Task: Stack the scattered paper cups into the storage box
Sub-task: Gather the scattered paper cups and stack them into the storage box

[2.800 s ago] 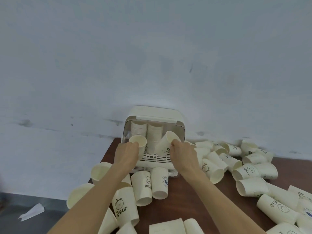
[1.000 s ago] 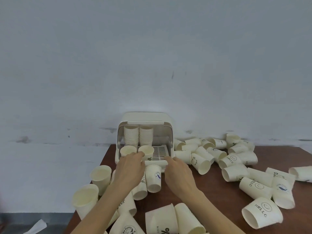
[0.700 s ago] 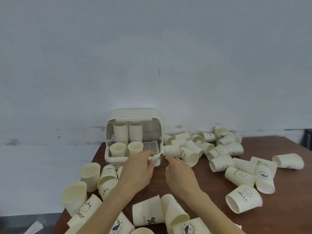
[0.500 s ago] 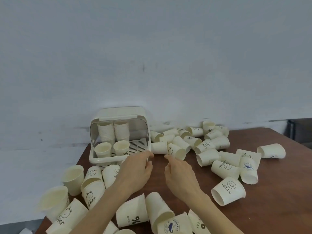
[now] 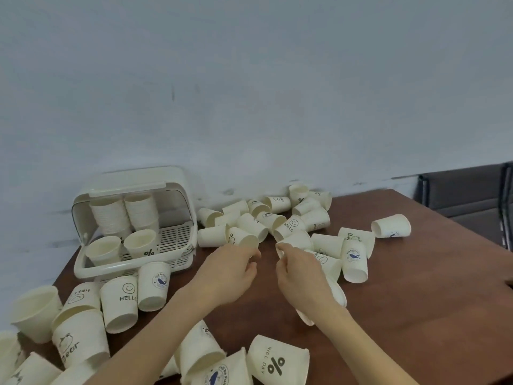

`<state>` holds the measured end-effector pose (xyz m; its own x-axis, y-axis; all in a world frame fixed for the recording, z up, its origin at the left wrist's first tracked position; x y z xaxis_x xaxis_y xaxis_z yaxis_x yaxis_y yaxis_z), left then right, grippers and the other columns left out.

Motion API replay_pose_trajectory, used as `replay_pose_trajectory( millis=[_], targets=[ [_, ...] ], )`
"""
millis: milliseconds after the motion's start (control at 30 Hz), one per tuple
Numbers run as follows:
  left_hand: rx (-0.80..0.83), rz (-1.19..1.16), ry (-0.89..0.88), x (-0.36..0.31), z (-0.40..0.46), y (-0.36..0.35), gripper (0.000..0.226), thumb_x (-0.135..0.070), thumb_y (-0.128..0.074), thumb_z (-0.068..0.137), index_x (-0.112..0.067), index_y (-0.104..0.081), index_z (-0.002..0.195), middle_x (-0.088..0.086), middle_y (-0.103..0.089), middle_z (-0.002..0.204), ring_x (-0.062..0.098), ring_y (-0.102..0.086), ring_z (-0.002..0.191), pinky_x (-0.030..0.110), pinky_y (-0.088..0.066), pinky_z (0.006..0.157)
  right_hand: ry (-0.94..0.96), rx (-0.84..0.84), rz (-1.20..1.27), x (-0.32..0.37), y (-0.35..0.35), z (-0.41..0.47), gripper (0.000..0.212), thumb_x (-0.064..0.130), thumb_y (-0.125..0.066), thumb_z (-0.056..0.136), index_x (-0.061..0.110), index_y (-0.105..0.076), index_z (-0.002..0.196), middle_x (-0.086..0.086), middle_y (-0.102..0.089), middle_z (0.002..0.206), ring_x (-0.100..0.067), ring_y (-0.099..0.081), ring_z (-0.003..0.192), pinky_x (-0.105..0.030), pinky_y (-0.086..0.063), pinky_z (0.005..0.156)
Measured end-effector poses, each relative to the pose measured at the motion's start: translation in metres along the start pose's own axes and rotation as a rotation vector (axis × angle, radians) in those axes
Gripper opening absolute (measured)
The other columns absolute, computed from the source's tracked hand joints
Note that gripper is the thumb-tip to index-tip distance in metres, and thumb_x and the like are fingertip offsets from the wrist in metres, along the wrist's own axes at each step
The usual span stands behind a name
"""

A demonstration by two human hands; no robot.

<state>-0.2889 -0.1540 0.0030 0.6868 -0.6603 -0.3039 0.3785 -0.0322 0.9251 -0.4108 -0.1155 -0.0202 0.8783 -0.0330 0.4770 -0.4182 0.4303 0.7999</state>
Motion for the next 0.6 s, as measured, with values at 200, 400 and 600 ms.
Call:
replay_pose_trajectory(
  millis=[200, 400, 600],
  targets=[
    [0.103, -0.006, -0.099, -0.059, 0.015, -0.030, 0.027, -0.025, -0.042, 0.095, -0.023, -0.060, 0.116, -0.002, -0.055, 0.095, 0.015, -0.053, 0.085, 0.033, -0.048, 0.080, -0.110, -0.011, -0.019, -0.049, 0.037, -0.010, 0.040, 0.015, -0.044, 0.093, 0.017, -0.050, 0.133, -0.005, -0.066, 0.111, -0.022, -0.060, 0.104, -0.036, -0.047, 0.087],
    [0.230, -0.013, -0.122, -0.104, 0.039, -0.082, 0.035, -0.031, -0.044, 0.095, -0.026, -0.053, 0.129, 0.004, -0.063, 0.116, 0.023, -0.057, 0.109, 0.037, -0.047, 0.087, -0.250, 0.011, -0.054, -0.108, 0.063, -0.027, 0.041, 0.013, -0.043, 0.090, 0.019, -0.054, 0.129, -0.003, -0.068, 0.105, -0.025, -0.060, 0.101, -0.033, -0.046, 0.079],
    [0.409, 0.224, -0.122, -0.119, 0.046, -0.131, 0.040, -0.033, -0.048, 0.095, -0.027, -0.042, 0.134, 0.009, -0.059, 0.116, 0.031, -0.055, 0.102, 0.038, -0.046, 0.077, -0.361, 0.063, -0.074, -0.159, 0.073, -0.028, 0.043, 0.013, -0.042, 0.085, 0.018, -0.053, 0.126, -0.009, -0.066, 0.099, -0.032, -0.059, 0.094, -0.038, -0.049, 0.078]
  ],
)
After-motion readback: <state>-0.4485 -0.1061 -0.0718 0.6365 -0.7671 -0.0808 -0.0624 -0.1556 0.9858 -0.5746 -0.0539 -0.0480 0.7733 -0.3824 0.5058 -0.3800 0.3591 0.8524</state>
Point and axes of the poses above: each hand's wrist, its own z-axis towards the middle knuckle, its own y-axis out of the back of the hand, x = y × z, the point moved 9 cm from there along z, towards the middle knuckle
